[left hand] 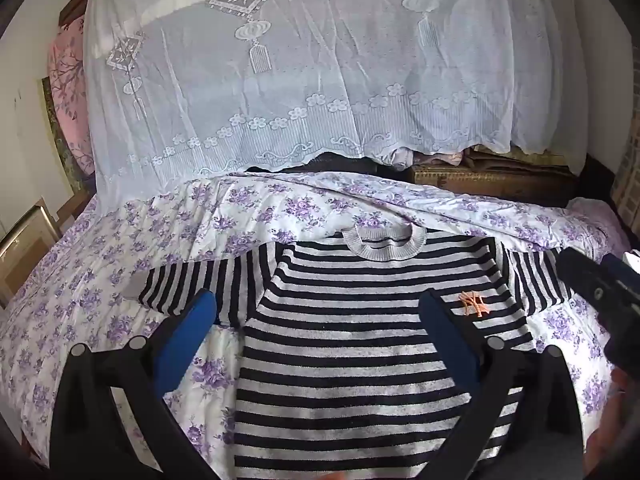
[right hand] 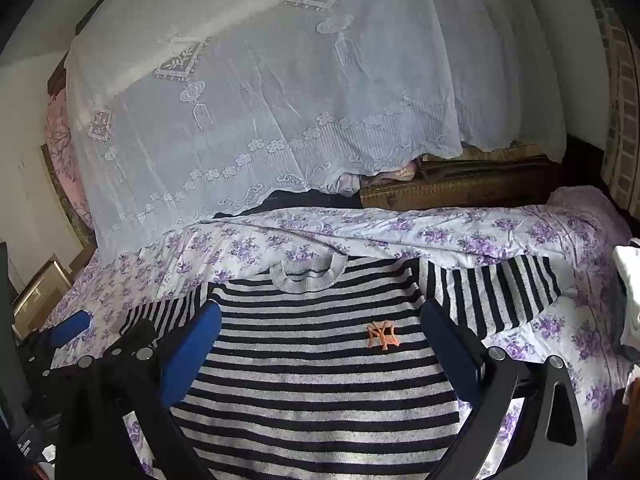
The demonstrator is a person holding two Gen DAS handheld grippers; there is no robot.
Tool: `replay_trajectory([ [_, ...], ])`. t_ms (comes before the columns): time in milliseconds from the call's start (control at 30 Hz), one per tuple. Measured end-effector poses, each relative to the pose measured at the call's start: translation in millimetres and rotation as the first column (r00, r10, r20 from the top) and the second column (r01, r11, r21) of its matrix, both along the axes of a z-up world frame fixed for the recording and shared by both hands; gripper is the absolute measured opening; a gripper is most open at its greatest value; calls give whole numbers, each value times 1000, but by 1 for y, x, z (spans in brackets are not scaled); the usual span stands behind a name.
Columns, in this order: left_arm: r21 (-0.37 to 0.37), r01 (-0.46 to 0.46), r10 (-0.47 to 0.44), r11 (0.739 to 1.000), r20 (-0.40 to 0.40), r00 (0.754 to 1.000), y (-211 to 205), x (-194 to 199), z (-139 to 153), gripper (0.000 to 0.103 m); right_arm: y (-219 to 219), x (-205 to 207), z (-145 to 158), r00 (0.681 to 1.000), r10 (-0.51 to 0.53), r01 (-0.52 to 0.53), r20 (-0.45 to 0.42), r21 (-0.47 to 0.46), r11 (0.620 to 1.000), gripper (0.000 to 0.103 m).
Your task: Fold small clothes
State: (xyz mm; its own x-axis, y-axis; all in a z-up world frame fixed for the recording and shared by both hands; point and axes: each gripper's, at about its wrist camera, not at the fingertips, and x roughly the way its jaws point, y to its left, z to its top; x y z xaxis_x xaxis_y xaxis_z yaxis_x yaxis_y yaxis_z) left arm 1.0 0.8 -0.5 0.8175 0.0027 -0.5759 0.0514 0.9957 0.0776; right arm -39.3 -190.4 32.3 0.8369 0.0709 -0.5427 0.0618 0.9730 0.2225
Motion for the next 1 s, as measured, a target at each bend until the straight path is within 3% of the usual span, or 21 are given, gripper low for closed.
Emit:
replay_trajectory([
  [167, 4, 4, -4, 1000, 16, 1000, 2, -4, 1, 99, 11, 5, -5, 1000, 14, -15, -18, -65, 998, 100],
  [433, -27, 3, -3, 1000, -25, 1000, 4, 3, -3, 99, 34, 16, -12, 1000, 22, -23, -6, -80, 997, 100],
  [500, -24, 4, -5, 1000, -26, 1000, 3, 3, -3, 99, -2, 2, -5, 1000, 12, -12, 0, -35, 999, 100],
  [1000, -26, 9, -10, 1000, -26, 1000, -4, -2, -4, 99, 0, 2, -6, 1000, 18, -18, 4, -27, 999, 100],
])
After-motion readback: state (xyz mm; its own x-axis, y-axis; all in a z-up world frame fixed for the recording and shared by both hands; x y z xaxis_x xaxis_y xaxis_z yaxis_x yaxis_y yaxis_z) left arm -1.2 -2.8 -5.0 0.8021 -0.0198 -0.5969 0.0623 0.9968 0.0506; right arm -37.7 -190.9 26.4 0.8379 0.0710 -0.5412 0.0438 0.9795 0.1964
